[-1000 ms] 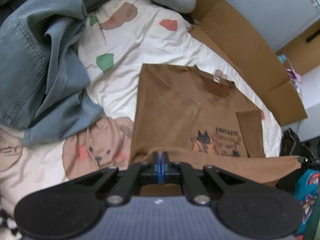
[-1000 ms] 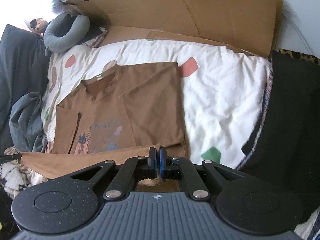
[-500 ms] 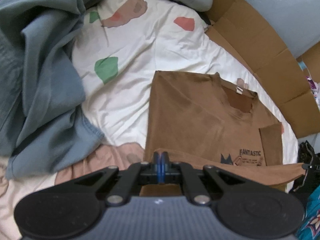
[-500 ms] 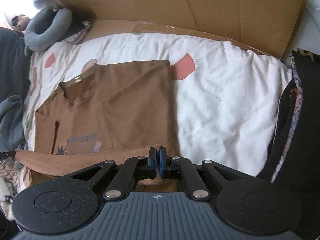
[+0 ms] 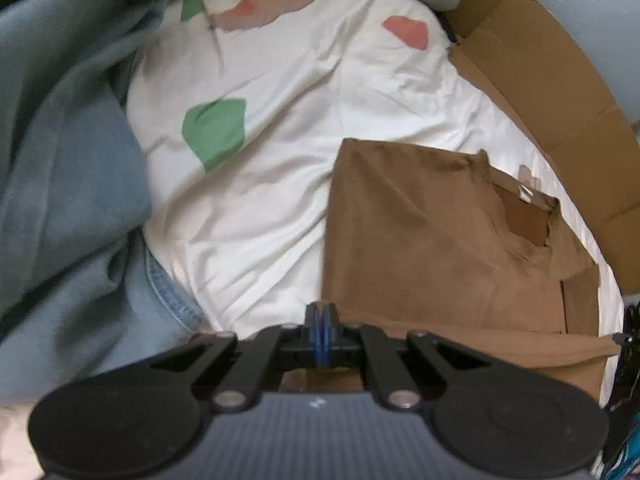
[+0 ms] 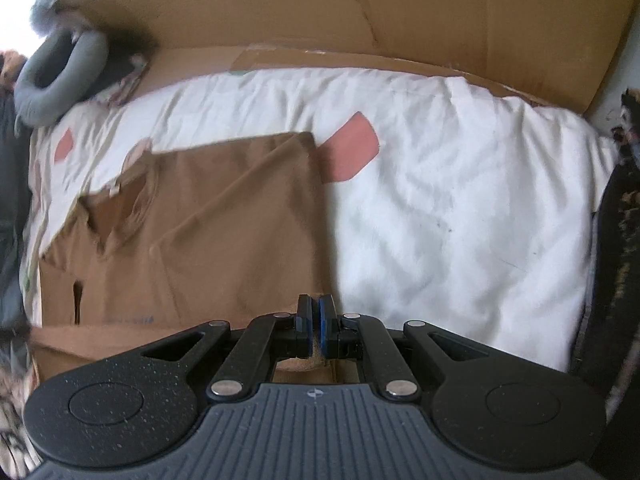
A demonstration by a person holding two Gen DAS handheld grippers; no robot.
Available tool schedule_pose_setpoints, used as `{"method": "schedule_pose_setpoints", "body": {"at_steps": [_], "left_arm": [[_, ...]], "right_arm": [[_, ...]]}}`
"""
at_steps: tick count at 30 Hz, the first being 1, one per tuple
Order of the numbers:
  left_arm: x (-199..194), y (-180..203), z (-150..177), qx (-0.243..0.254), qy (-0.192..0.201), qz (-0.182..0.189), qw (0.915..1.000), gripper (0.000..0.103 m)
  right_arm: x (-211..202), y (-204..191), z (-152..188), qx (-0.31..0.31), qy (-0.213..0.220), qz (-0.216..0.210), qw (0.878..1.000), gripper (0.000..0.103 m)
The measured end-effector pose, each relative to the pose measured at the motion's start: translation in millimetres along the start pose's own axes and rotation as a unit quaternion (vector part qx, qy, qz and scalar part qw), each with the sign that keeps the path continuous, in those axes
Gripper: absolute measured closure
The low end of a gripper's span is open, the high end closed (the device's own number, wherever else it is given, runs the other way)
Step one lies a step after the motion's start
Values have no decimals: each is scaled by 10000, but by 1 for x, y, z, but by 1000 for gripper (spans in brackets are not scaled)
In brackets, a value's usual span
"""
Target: Fold clothes
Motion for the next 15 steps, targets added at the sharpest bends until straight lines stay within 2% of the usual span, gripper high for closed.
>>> {"method": "schedule_pose_setpoints", "body": {"at_steps": [3, 5, 6, 7, 8, 9, 11, 14, 15], "left_arm": [[-4, -3, 2, -59, 179, 27, 9998, 96], [-12, -3, 4, -48, 295, 49, 9995, 88], [-16, -3, 5, 9, 350, 62, 9994, 83], [-20, -1, 7, 102, 389, 62, 9992, 73], [-24, 1, 8, 203, 424, 60, 9989, 62], [-27, 2, 10, 240, 467, 62, 9986, 57], [-32, 3, 14, 278, 548, 47, 9981, 45], [-35, 7, 20, 419, 646, -43, 9970, 43], [-36, 9, 22, 464, 680, -60, 9966, 42]], "right_arm": [[2, 6, 1, 50, 301, 116, 9995, 98], [-5, 6, 5, 17, 431, 57, 9991, 96], [-8, 6, 7, 0, 496, 27, 9988, 86], [-11, 6, 9, -16, 561, -2, 9984, 78], [-14, 6, 11, -33, 626, -32, 9980, 59], [-16, 5, 14, -75, 664, -58, 9977, 55], [-19, 0, 20, -212, 683, -103, 9974, 55], [-23, -6, 29, -417, 711, -171, 9965, 52], [-23, -7, 32, -474, 704, -173, 9962, 48]]}}
Point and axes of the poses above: each gripper's, at about its wrist camera, not at the fingertips, and x roughly the way its jaws point, y to its right, z to its underside, the point moved 2 cm from there along x, roughly the way its jaws point, and after that the axes turned 14 degrees about y, right-handed, at the moved point
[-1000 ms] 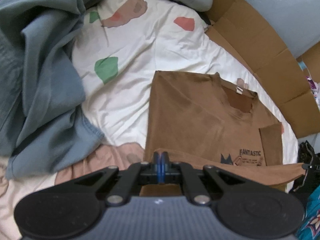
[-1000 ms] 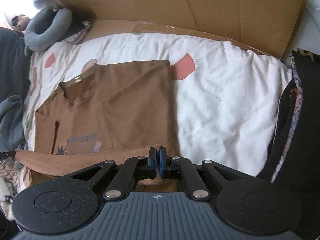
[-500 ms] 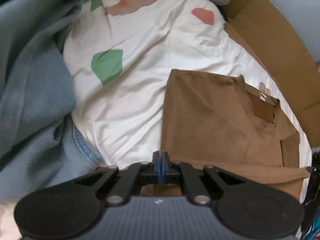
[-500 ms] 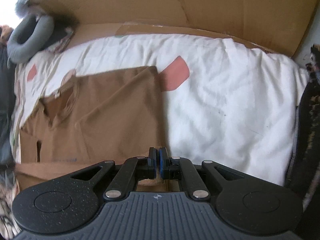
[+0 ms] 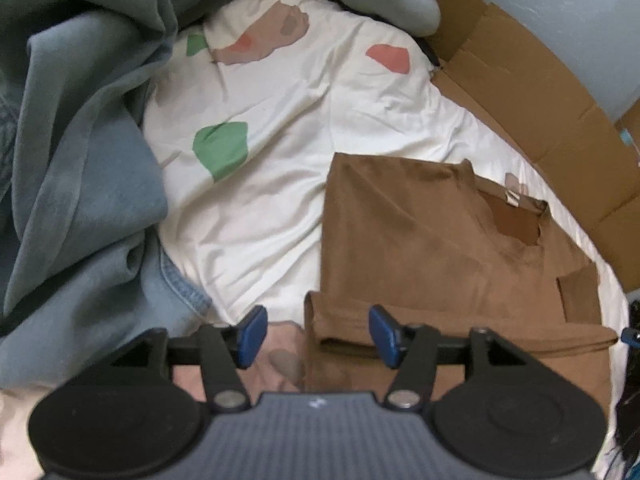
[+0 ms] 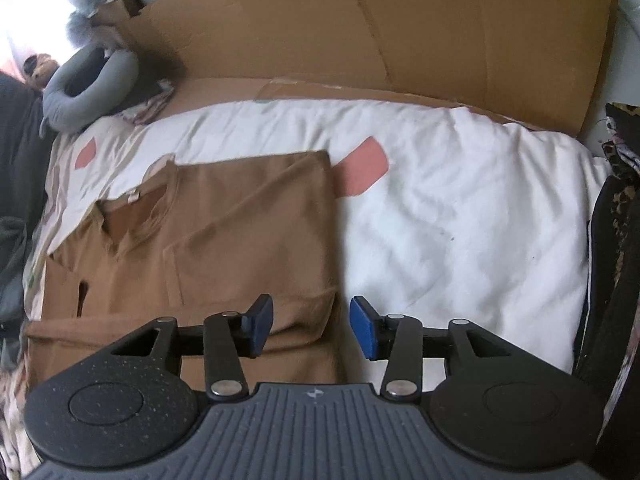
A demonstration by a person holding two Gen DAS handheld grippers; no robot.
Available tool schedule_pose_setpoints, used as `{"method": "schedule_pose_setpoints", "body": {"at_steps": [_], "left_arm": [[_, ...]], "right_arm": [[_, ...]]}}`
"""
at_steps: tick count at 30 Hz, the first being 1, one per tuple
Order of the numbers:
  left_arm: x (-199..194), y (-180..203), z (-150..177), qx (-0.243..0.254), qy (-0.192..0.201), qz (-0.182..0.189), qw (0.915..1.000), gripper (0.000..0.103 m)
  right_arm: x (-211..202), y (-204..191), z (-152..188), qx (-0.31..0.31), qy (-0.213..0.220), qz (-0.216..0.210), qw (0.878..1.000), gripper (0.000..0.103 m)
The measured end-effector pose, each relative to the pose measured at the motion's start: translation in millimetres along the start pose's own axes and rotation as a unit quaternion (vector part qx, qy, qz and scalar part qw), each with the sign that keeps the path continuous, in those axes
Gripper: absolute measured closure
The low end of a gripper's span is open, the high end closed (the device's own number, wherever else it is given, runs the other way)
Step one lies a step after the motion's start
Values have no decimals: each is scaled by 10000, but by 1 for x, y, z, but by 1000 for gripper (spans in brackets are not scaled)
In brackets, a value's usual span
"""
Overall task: Fold clothes
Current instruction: 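Open both tools to release the folded hem onto the shirt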
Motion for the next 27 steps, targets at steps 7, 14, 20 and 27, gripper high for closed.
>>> {"method": "schedule_pose_setpoints", "body": {"at_steps": [7, 14, 20, 27], "left_arm": [[7, 5, 24, 224, -17, -69, 9997, 32], [29, 4, 46, 755, -209, -333, 9964, 33], [40, 12, 44, 1134, -76, -518, 9922, 33], [52, 14, 30, 1026, 163, -575, 9929, 33]], "right_arm": [[11, -8, 25, -325, -180, 102, 9993, 41], [24, -9, 34, -585, -202, 295, 9976, 39], [36, -7, 37, -792, -184, 482, 9955, 39], [49, -5, 21, -790, 44, 584, 9952, 40]]}}
Point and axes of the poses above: each gripper's, at about its wrist camera, not at the fingertips, and x roughly the way its jaws point, y to its right, z to its underside, the point moved 2 cm from there along x, roughly the way its jaws point, and after that the axes turned 14 degrees about y, right-handed, at the moved point
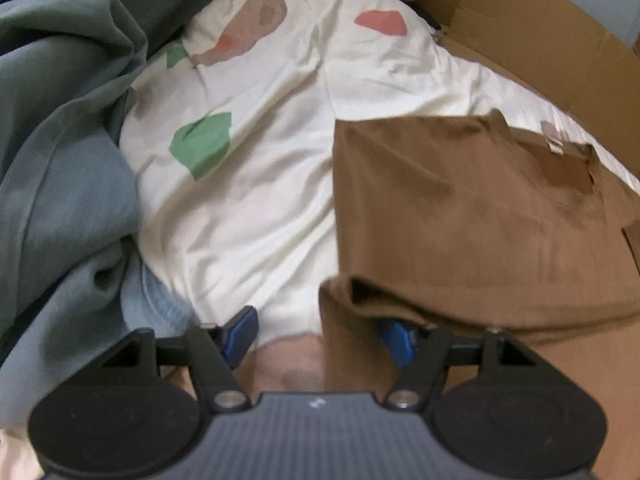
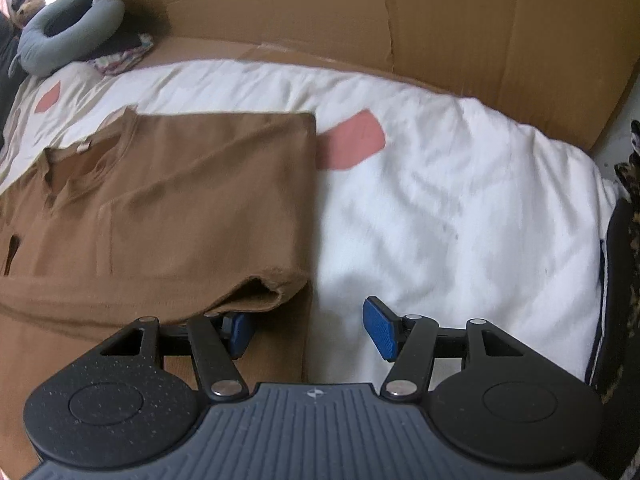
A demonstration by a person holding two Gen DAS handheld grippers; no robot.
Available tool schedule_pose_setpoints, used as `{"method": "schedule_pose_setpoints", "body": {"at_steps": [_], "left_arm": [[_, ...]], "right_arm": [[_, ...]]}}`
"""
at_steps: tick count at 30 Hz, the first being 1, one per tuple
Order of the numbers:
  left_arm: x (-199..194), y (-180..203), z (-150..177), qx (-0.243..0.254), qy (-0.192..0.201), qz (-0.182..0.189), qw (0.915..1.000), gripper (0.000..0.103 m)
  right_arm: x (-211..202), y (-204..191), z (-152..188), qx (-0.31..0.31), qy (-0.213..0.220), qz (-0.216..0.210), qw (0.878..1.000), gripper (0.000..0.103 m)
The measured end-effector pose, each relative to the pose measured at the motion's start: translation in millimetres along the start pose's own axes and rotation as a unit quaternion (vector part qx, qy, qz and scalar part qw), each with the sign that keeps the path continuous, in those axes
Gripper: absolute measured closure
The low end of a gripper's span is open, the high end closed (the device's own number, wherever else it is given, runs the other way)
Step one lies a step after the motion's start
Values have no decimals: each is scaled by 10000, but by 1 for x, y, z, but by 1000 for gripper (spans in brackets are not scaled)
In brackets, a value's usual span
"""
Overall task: Fold clothes
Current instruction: 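Open both tools to release the folded hem onto the shirt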
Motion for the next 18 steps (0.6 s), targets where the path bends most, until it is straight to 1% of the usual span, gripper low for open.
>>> {"method": "schedule_pose_setpoints", "body": {"at_steps": [4, 7, 8, 10, 15, 18], "left_arm": [[3, 1, -8, -8, 131, -5, 9999, 36], [4, 0, -13, -40, 225, -4, 9997, 38], [4, 0, -13, -52, 241, 5, 9997, 41], [4, -1, -14, -87, 280, 39, 9996, 45], [5, -4, -14, -204, 338, 176, 9991, 47], [6, -5, -13, -291, 365, 245, 9986, 51]], "right_arm": [[6, 0, -11, -26, 141, 21, 9999, 40], [6, 0, -13, -5, 175, -37, 9998, 41], [6, 0, -13, 2, 186, -56, 9998, 41], [7, 0, -14, 16, 209, -95, 9997, 43], [7, -1, -17, 52, 266, -191, 9995, 44], [8, -1, -19, 73, 300, -248, 9992, 45]]}}
Point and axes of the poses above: each gripper's, at about its wrist camera, not at the fingertips, and x roughly the way its jaws point, y to its right, z to its underside, the point moved 2 cm from there along x, roughly the way its jaws point, and after that the axes turned 14 degrees about y, right-handed, at the moved point
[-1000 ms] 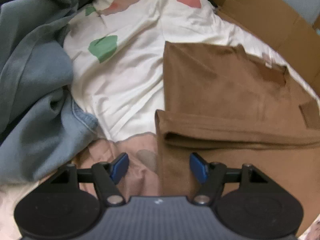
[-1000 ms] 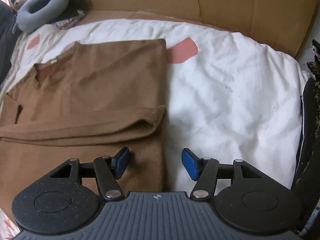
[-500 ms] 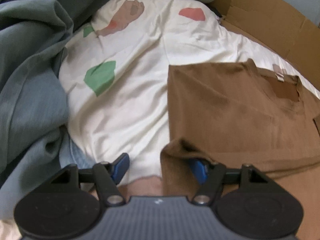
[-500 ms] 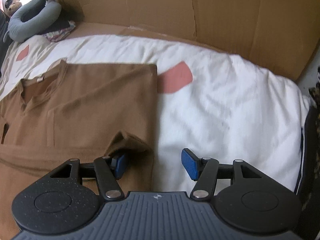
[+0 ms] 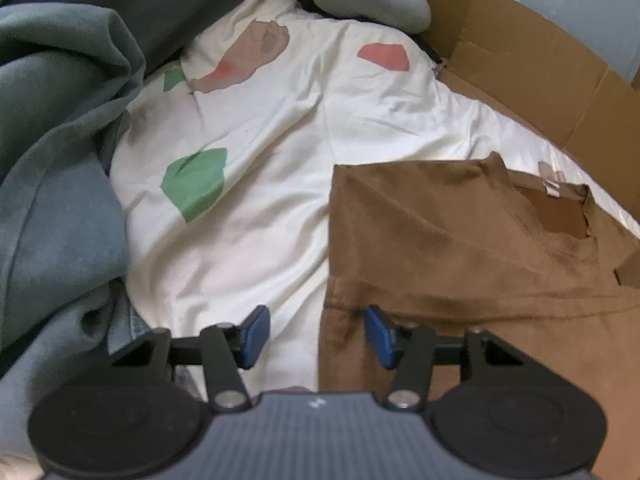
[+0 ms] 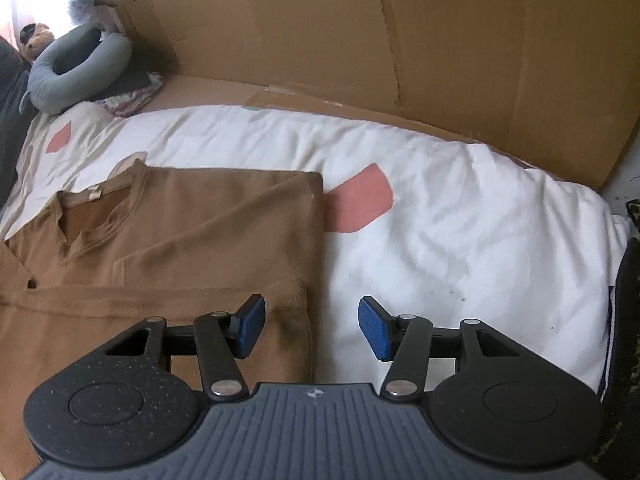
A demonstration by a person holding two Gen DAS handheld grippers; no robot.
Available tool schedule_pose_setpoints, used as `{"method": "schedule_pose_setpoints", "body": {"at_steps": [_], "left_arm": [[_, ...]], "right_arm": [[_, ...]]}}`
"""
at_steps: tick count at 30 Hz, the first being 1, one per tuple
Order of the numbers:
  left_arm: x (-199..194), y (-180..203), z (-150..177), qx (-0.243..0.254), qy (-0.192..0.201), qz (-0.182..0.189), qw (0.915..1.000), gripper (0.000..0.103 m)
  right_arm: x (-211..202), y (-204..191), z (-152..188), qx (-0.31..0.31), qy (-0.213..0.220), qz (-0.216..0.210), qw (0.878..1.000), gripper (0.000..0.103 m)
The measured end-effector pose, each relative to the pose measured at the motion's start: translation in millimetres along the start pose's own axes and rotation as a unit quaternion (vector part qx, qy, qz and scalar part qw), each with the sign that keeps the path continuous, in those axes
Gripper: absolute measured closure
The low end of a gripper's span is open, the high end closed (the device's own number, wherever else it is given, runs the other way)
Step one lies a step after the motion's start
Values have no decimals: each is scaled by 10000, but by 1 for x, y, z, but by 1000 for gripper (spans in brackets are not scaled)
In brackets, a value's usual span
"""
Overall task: Fold clothes
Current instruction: 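Open both tools to release the folded hem onto the shirt, then close both tools on the folded edge of the brown shirt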
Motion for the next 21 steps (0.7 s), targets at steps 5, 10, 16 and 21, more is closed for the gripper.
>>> {"method": "schedule_pose_setpoints", "body": {"at_steps": [5, 10, 16, 21], "left_arm": [[3, 1, 1, -45, -1, 141, 9999, 72], [-1, 7, 0, 15, 123, 175, 9998, 93], [-10, 5, 2, -87, 350, 84, 9993, 96], [-7, 4, 3, -132, 286, 154, 9994, 94]], "right_arm": [[1, -1, -3, 24, 54, -96, 9999, 58], [0, -6, -5, -157, 113, -119, 9997, 95], [-10, -4, -6, -193, 324, -3, 9993, 100], [-6, -5, -3, -191, 278, -87, 9994, 99]]}}
Point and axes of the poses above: each gripper's, at about its wrist camera, not at the fingertips, and x roughly the way its jaws point, y to its right, z to its underside, the point moved 2 cm from there along x, roughly the way its jaws point, and after that the axes turned 14 degrees about y, right-handed, at the moved point
